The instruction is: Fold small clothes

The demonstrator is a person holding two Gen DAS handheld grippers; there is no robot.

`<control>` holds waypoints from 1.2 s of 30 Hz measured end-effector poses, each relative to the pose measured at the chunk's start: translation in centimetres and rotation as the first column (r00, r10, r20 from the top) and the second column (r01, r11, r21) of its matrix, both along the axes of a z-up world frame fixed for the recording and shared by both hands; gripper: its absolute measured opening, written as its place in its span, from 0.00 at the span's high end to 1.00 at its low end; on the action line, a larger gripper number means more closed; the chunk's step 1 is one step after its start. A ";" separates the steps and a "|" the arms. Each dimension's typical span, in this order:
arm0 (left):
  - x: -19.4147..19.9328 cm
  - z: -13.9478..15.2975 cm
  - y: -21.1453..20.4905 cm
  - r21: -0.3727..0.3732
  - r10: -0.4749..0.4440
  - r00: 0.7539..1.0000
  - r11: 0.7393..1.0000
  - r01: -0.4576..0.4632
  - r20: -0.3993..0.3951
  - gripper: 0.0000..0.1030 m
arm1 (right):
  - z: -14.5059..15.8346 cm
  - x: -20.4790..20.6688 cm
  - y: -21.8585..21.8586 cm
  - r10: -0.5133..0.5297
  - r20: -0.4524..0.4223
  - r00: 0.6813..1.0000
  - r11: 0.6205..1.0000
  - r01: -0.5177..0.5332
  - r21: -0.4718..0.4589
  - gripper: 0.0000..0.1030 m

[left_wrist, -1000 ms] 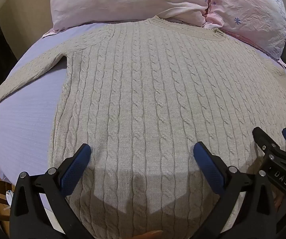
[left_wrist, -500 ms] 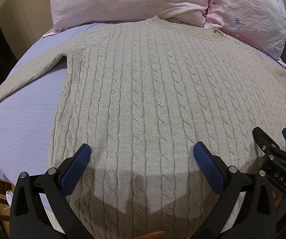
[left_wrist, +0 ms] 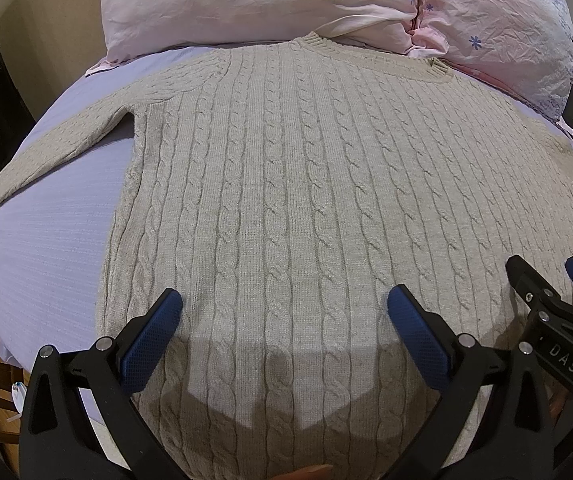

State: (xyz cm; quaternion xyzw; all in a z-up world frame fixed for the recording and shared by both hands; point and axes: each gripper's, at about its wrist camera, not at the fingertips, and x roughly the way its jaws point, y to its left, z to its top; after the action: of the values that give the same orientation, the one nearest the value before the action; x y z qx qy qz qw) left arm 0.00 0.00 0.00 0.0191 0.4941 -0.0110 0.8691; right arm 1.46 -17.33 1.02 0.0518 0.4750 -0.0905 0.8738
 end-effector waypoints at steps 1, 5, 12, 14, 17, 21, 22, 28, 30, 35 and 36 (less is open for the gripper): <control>0.0 0.0 0.0 0.000 0.000 1.000 1.000 0.000 0.000 0.01 | 0.0 0.0 0.0 0.000 0.000 1.000 1.000 0.000 0.000 0.02; 0.0 0.0 0.0 0.000 0.000 1.000 1.000 0.000 0.000 0.01 | 0.0 0.0 0.0 0.000 0.001 1.000 1.000 0.000 0.000 0.02; 0.0 0.0 0.0 0.000 0.000 1.000 1.000 0.000 0.000 0.01 | 0.0 0.0 0.0 0.000 0.001 1.000 1.000 0.000 0.000 0.02; 0.0 0.0 0.0 0.000 0.000 1.000 1.000 0.000 0.001 0.01 | 0.0 0.0 0.0 0.000 0.001 1.000 1.000 0.000 0.000 0.02; 0.0 0.0 0.0 0.000 0.000 1.000 1.000 0.000 0.001 0.01 | 0.0 -0.1 0.0 0.000 0.002 1.000 1.000 0.000 0.000 0.02; 0.0 0.0 0.0 0.000 0.000 1.000 1.000 0.000 0.001 0.01 | 0.0 0.0 0.0 0.000 0.002 1.000 1.000 0.000 0.000 0.02; 0.0 0.0 0.0 0.000 0.000 1.000 1.000 0.000 0.001 0.01 | 0.0 0.0 0.0 0.000 0.002 1.000 1.000 0.000 0.000 0.02; 0.0 0.0 0.0 0.000 -0.002 1.000 1.000 0.002 0.002 0.01 | -0.1 -0.1 0.0 0.004 -0.001 1.000 1.000 -0.004 0.001 0.02; 0.0 0.0 0.0 0.001 -0.003 1.000 1.000 0.003 0.004 0.01 | 0.0 0.0 0.0 0.008 -0.001 1.000 1.000 -0.008 0.002 0.02; -0.1 -0.1 0.1 0.001 -0.004 1.000 1.000 0.004 0.004 0.01 | 0.0 0.6 -0.3 0.021 -0.003 1.000 1.000 -0.021 0.002 0.02; -0.1 0.0 -0.1 0.001 -0.003 1.000 1.000 0.003 0.006 0.01 | -0.1 0.3 -0.3 0.021 -0.004 1.000 1.000 -0.021 0.002 0.02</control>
State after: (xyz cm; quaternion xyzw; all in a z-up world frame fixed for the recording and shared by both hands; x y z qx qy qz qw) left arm -0.13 -0.13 -0.02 0.0205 0.4916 -0.0122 0.8705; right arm 1.77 -17.58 0.96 0.0474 0.4773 -0.0810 0.8737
